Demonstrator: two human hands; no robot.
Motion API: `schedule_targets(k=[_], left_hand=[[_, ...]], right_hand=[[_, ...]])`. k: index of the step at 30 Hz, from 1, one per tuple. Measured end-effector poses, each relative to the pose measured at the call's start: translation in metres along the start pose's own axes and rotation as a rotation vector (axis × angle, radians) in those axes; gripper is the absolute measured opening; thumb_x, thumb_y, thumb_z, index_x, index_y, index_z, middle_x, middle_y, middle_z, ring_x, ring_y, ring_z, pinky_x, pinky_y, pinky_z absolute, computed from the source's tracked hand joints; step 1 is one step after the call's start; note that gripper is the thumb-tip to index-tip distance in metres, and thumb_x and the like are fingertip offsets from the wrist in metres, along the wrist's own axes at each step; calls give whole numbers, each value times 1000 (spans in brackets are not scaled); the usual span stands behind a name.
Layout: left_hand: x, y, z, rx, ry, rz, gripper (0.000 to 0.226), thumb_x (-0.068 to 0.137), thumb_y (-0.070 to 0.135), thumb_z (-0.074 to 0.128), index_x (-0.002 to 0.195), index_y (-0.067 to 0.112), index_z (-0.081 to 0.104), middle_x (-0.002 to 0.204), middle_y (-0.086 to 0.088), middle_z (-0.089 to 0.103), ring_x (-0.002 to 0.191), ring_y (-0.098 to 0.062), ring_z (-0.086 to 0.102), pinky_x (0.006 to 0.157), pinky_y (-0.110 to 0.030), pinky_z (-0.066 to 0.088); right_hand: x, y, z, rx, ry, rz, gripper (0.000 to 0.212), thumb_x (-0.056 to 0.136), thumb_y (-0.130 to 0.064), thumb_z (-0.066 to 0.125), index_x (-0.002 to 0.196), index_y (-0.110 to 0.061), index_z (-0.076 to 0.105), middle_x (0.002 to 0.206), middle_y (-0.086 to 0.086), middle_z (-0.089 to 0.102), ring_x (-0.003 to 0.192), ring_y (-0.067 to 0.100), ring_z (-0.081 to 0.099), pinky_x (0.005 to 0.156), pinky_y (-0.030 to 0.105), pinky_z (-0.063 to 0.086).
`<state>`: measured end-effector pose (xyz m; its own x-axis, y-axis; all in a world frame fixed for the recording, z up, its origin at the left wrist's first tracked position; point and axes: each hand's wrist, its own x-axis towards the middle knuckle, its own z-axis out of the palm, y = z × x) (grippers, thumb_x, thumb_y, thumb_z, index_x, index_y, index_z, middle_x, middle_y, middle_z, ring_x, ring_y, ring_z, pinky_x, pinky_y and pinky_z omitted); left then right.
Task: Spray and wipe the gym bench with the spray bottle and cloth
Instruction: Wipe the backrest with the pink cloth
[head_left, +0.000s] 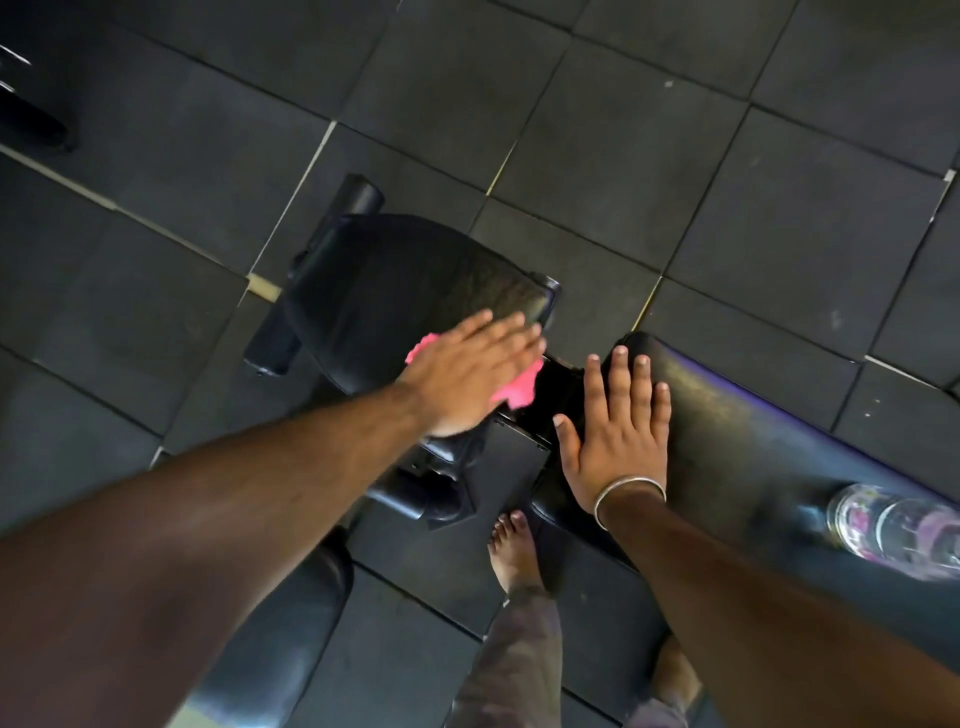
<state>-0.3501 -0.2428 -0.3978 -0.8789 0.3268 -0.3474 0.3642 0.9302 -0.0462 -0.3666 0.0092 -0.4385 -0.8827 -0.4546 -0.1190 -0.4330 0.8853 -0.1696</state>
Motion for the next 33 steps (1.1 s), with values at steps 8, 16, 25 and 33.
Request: schedule_targets(k=[8,16,25,33], left_hand=[[54,20,-15,-164,182,-438,79,105,35,49,172,16,13,181,-3,9,167,-26,3,133,-47,0],[-107,52,45,-153,126,-315,80,94,20,45,171,18,24,178,-4,20,163,-31,25,131,-53,21],[-42,-93,9,-556,269,-1234,71,109,19,45,172,14,13,181,-8,11,166,-35,5,134,-53,9],[-84,86,29,-569,281,-882,70,106,30,40,172,16,20,180,-3,12,167,-26,3,134,-49,5]], right_hand=[[0,0,-4,-8,-20,-6,77,106,-59,28,168,-17,13,177,12,1,164,30,-9,131,55,0],[0,-2,-4,-13,-2,-24,77,104,-58,32,168,-17,16,177,14,5,164,33,-3,130,58,5],[0,-3,-7,-15,-2,-15,76,104,-56,30,168,-17,16,177,15,3,163,34,-4,131,57,2],[0,-4,-11,-12,-9,-6,75,104,-56,29,167,-16,19,176,15,5,163,34,-4,130,58,3]])
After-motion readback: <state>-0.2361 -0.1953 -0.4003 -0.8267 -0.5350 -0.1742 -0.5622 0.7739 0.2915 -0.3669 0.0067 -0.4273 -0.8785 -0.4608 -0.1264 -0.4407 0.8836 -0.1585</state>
